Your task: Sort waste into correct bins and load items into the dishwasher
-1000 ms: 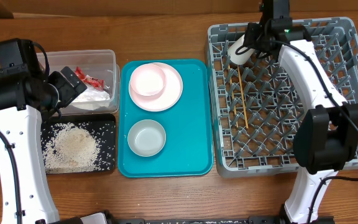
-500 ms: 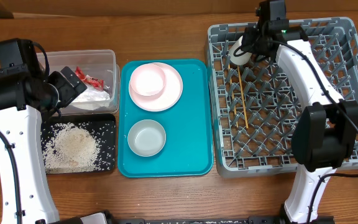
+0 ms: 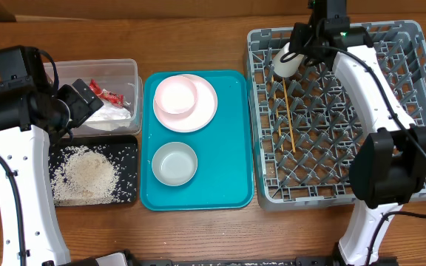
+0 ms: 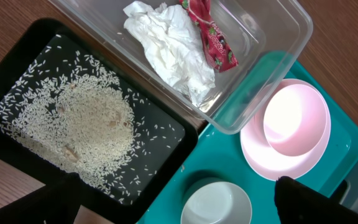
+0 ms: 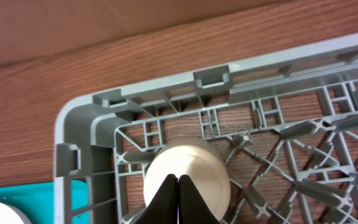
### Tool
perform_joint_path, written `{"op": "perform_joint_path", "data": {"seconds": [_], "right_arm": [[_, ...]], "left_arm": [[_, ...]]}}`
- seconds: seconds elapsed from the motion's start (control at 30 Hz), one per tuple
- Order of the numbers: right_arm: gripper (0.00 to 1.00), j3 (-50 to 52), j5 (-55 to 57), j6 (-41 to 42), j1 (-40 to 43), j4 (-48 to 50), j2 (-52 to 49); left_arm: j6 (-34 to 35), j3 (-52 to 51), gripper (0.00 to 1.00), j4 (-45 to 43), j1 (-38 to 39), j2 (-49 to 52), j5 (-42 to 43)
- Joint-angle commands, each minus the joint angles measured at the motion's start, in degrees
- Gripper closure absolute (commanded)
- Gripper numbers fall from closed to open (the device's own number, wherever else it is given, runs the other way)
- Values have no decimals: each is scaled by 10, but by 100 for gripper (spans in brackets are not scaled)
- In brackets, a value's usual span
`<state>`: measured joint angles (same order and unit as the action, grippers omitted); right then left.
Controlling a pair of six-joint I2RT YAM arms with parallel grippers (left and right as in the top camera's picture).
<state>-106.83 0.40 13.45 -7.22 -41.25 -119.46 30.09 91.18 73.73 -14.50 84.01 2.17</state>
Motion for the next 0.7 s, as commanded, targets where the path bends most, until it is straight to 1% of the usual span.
{"op": "perform_joint_path", "data": {"seconds": [0.0, 0.1, 0.2, 0.47, 0.57, 0.67], "right_arm": [[96, 0, -1, -2, -3, -3, -40], [96, 0, 0, -2, -3, -7, -54], [96, -10, 0, -5, -3, -9, -45], [96, -101, -7, -4, -8, -78, 52], [95, -115, -48, -4, -22, -102, 95], [95, -115, -112, -4, -42, -129, 132]], "left_arm": [[2, -2, 0, -1, -1, 3, 2], [2, -2, 0, -1, -1, 3, 2], [2, -2, 0, -1, -1, 3, 2], [2, -2, 0, -1, -1, 3, 2], [2, -2, 0, -1, -1, 3, 2], [2, -2, 0, -1, -1, 3, 2]]}}
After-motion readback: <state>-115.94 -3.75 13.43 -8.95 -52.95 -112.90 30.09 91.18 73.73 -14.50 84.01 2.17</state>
